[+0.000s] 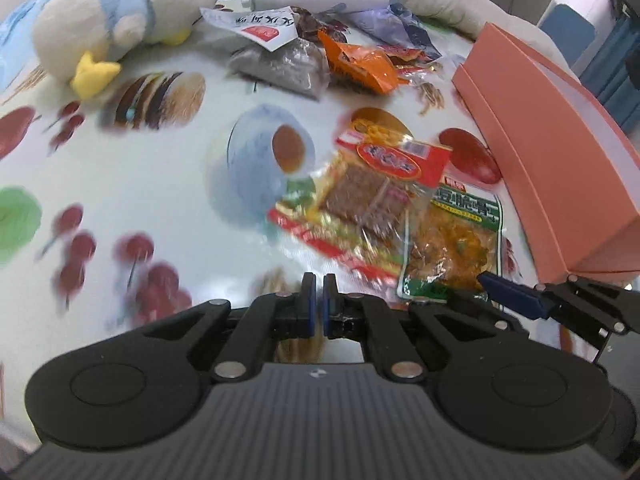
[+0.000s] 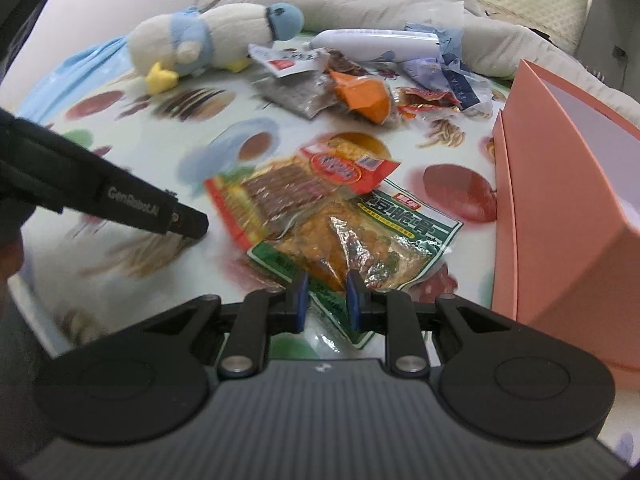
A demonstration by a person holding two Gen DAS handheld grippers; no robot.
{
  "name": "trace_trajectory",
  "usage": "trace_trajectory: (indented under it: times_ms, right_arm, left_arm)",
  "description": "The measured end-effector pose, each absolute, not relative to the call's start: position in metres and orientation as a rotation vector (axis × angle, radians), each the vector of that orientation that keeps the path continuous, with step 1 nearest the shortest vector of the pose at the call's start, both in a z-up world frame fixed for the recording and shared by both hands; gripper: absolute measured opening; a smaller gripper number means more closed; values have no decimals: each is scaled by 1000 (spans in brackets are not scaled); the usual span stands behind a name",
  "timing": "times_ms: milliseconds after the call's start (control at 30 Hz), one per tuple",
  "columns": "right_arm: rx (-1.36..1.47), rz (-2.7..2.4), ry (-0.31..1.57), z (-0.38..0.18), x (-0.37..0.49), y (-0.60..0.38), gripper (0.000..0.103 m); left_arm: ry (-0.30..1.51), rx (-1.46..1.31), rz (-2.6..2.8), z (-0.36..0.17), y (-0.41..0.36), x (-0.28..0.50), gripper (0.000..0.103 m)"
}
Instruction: Organize snacks
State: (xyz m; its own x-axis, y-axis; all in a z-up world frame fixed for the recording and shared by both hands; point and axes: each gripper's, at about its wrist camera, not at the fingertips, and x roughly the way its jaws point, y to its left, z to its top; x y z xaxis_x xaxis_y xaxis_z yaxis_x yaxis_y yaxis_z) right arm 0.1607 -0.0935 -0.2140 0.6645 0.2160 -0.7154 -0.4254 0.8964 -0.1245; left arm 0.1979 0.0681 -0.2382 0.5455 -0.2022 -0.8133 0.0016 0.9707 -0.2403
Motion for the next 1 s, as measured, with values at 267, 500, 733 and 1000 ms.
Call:
trace_trajectory:
  times_ms: [267, 500, 733, 1000]
  right_arm:
    - [-313, 374, 789, -209, 129, -112, 25]
    - [-328, 362, 771, -206, 119, -118, 28]
    - [-268, 341, 739, -197, 120, -125, 83]
    - [-112, 270, 713, -201, 136, -132, 90]
  left_arm:
    - [940, -193, -225, -218, 58, 186, 6]
    - [888, -45, -333, -204, 40, 224, 59]
    - [874, 47, -408, -215, 31, 251, 90]
    - [949, 146, -474, -236, 24, 279, 95]
